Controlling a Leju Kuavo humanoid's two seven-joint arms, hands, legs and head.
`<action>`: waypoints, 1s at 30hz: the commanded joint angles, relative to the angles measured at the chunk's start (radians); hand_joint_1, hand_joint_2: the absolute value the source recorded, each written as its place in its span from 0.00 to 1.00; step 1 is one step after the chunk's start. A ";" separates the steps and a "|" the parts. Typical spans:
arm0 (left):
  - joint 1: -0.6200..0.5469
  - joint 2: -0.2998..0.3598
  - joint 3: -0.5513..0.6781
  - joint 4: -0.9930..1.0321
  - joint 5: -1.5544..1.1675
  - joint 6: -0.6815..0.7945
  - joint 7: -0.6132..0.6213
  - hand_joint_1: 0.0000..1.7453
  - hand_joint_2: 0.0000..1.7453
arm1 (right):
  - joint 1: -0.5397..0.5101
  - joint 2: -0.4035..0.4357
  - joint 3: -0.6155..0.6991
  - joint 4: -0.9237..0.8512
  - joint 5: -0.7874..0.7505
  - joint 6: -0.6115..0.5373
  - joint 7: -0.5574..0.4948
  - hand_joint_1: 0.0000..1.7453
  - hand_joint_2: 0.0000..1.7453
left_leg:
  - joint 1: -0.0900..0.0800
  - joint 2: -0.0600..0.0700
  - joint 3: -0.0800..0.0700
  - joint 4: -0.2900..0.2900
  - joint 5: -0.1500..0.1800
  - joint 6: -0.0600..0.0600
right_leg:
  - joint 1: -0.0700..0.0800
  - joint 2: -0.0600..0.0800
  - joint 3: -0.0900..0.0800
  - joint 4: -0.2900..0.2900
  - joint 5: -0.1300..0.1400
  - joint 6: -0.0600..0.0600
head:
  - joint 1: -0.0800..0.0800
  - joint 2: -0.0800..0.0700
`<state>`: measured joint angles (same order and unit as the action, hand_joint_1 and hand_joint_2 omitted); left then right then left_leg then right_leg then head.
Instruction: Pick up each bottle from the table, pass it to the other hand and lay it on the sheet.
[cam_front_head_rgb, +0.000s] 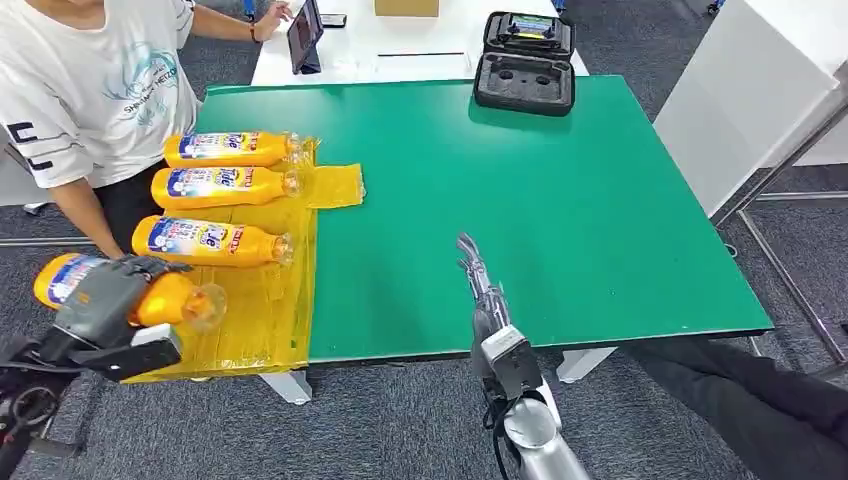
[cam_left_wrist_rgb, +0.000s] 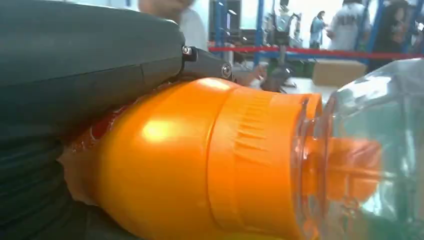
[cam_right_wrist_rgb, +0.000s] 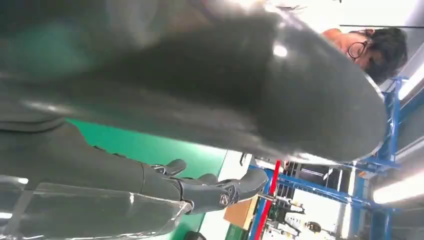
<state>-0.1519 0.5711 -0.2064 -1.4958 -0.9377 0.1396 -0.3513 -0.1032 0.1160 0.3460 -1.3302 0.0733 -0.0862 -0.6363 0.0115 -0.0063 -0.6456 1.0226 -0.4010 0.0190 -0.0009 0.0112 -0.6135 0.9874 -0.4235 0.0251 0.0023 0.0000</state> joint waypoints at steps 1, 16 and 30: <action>-0.134 -0.095 -0.169 0.214 -0.073 -0.036 -0.023 1.00 1.00 | 0.004 0.011 0.010 0.009 0.057 0.021 -0.050 0.00 0.00 | -0.001 -0.004 0.010 -0.004 -0.001 0.000 | -0.001 -0.006 0.011 -0.003 -0.003 0.000 | 0.000 0.000; -0.373 -0.305 -0.312 0.559 -0.027 0.027 -0.046 1.00 1.00 | -0.053 0.027 0.168 -0.074 0.146 -0.101 -0.013 0.00 0.00 | -0.001 -0.009 0.007 -0.003 0.001 0.000 | -0.001 -0.010 0.009 -0.002 -0.002 0.000 | 0.000 0.000; -0.415 -0.321 -0.347 0.638 -0.018 0.024 -0.039 1.00 1.00 | -0.109 0.005 0.207 -0.058 0.138 -0.113 0.018 0.00 0.00 | 0.000 -0.003 0.003 -0.001 0.001 -0.001 | 0.000 -0.003 0.003 -0.001 0.002 -0.002 | 0.000 0.000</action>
<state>-0.4902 0.2777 -0.4830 -0.9990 -0.9525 0.1671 -0.3986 -0.1506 0.1637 0.5085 -1.4302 0.2377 -0.2037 -0.6374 0.0112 -0.0080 -0.6455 1.0227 -0.3997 0.0182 -0.0007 0.0102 -0.6137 0.9873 -0.4212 0.0227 0.0019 0.0000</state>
